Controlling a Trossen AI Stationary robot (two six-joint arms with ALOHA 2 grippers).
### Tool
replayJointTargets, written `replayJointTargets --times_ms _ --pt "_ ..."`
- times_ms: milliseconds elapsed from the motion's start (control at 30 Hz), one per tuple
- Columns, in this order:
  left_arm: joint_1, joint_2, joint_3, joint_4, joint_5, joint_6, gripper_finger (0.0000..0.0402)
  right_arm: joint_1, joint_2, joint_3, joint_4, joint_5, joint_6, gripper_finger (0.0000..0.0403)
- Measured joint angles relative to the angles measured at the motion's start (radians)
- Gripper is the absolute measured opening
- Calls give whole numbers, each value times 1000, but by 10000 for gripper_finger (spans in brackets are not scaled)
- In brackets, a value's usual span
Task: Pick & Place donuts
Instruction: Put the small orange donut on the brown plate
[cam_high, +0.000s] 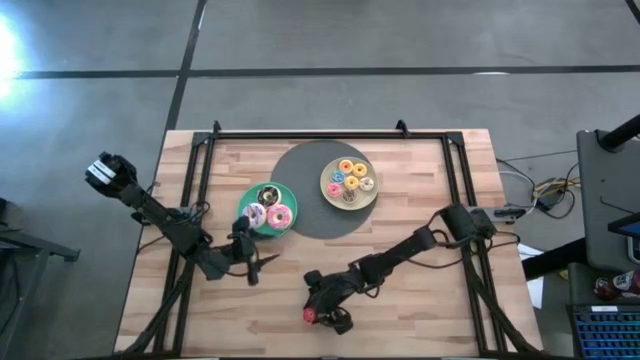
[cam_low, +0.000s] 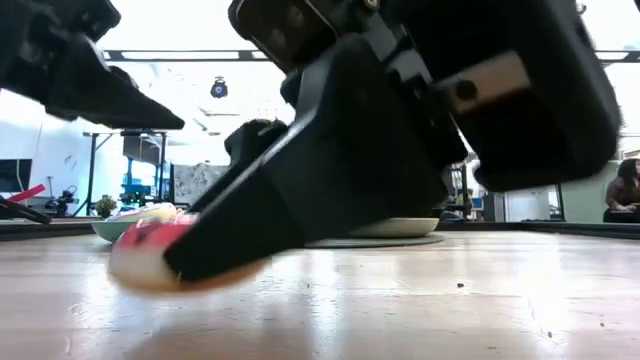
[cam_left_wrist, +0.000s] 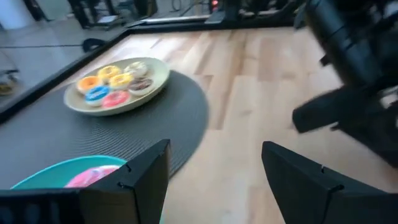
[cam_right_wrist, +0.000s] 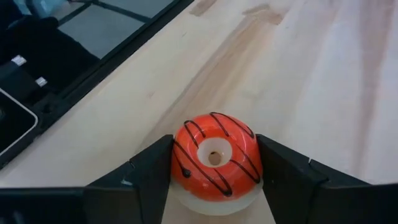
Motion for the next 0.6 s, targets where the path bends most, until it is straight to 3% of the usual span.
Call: replayJointTargets --times_ms 167,333,600 --pt "5 -12 -4 -18 -42 33 227 -16 -41 -1 -54 1 -21 207" --pt "43 -62 -30 16 6 86 227 -33 -75 -3 -98 1 -42 207" --pt "176 -155 -200 408 198 268 227 -70 -156 -59 -142 2 -49 207"
